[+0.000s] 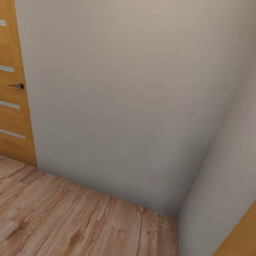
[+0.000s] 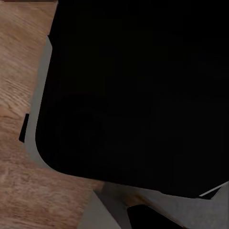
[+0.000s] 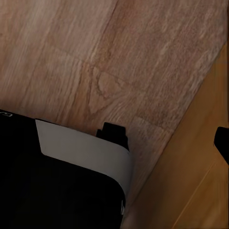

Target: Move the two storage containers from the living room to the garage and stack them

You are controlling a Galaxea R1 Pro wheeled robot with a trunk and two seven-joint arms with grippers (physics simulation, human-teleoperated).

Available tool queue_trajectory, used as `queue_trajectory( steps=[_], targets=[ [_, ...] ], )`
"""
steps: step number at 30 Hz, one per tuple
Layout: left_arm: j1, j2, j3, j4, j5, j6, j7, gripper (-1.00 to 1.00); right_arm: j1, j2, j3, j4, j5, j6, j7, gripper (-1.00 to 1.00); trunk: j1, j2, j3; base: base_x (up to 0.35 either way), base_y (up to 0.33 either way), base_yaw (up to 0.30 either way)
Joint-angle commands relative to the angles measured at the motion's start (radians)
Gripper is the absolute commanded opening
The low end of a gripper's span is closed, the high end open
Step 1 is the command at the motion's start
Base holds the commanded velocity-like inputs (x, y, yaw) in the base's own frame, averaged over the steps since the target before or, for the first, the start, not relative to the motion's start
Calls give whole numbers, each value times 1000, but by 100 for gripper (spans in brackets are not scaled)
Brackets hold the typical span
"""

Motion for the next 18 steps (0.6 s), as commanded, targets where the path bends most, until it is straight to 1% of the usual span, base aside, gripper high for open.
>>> queue_trajectory(
  steps=[1,14,18],
  targets=[
    [0,0,2,0,4,-2,0,100,-1,0,1,3,6,-6,2,100,1,0,-1,321,0,0],
    [0,0,2,0,4,-2,0,100,-1,0,3,3,11,-6,3,100,1,0,-1,321,0,4],
    [0,0,2,0,4,-2,0,100,-1,-1,3,3,11,-8,1,100,1,0,-1,321,0,184]
  ],
)
